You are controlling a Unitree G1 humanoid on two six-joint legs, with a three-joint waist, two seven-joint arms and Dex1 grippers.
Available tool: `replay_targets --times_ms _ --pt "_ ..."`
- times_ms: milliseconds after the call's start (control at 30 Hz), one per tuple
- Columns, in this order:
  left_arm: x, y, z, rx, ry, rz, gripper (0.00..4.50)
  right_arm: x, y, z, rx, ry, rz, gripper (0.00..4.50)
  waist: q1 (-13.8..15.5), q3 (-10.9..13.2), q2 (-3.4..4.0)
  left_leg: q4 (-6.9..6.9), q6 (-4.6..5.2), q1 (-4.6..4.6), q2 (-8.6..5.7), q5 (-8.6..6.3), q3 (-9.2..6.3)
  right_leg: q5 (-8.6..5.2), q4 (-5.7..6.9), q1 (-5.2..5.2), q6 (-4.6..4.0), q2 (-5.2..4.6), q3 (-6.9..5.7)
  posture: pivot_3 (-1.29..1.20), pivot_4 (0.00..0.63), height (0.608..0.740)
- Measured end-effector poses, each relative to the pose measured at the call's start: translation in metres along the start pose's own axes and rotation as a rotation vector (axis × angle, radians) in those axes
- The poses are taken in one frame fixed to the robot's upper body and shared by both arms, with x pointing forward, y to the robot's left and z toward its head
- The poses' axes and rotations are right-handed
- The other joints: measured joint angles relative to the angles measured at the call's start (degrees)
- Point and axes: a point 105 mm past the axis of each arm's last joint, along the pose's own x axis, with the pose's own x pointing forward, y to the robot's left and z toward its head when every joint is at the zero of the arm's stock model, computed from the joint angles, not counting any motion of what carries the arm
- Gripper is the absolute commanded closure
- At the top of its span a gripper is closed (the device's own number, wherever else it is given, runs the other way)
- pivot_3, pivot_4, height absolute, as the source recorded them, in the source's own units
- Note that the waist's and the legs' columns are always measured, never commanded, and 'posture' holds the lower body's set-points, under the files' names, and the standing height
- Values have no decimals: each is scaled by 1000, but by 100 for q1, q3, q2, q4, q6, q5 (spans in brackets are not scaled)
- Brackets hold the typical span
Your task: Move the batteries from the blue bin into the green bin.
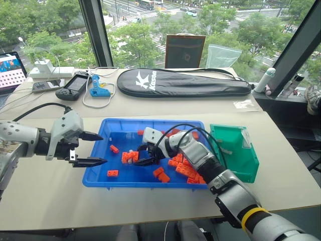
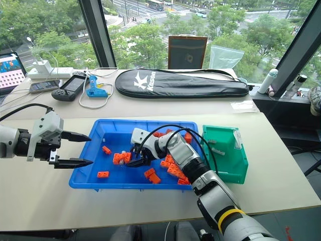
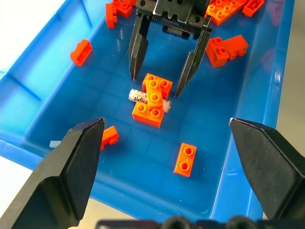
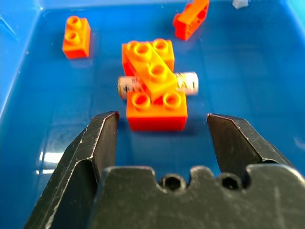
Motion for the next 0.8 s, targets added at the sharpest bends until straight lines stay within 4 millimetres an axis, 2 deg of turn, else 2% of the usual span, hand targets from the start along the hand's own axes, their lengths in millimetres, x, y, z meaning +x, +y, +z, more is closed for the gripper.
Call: replay_targets --times_ms 67,100,233,400,500,633,767,800 --pt "0 0 0 0 0 -2 0 1 1 1 0 -3 2 1578 0 0 0 0 0 0 0 0 0 0 0 0 0 0 0 0 150 740" --pt "0 0 0 0 0 -2 0 1 1 1 0 -3 2 1701 1 0 0 0 0 0 0 0 0 0 0 0 0 0 0 0 150 740" --pt "0 0 0 1 0 -2 0 0 -1 0 5 4 -6 3052 1 0 1 0 0 0 0 0 0 0 0 0 0 0 0 0 150 740" --pt "0 0 1 3 -1 -2 0 -18 -9 -3 -20 37 -45 3063 7 1 1 0 0 0 0 0 1 0 -2 0 0 -1 0 0 150 740" --pt "1 1 2 8 -8 -5 0 -37 -17 -6 -38 72 -86 3063 21 1 1 1 0 0 -1 0 1 0 -3 1 0 -2 0 0 150 740" --pt "4 3 4 11 -16 -15 0 -76 -36 -19 -47 137 -191 3063 35 1 1 0 0 0 -3 0 3 0 -9 2 0 -3 0 0 150 740" --pt "9 3 7 30 -29 -36 0 -89 -44 -21 -32 142 -242 3063 -14 1 0 -4 0 0 0 0 2 -1 -4 -2 -1 2 2 0 150 740" --pt "10 3 8 36 -31 -39 0 -90 -45 -22 -27 143 -251 2563 -22 1 0 -4 0 0 1 0 0 -1 -4 -2 -1 3 2 0 150 740"
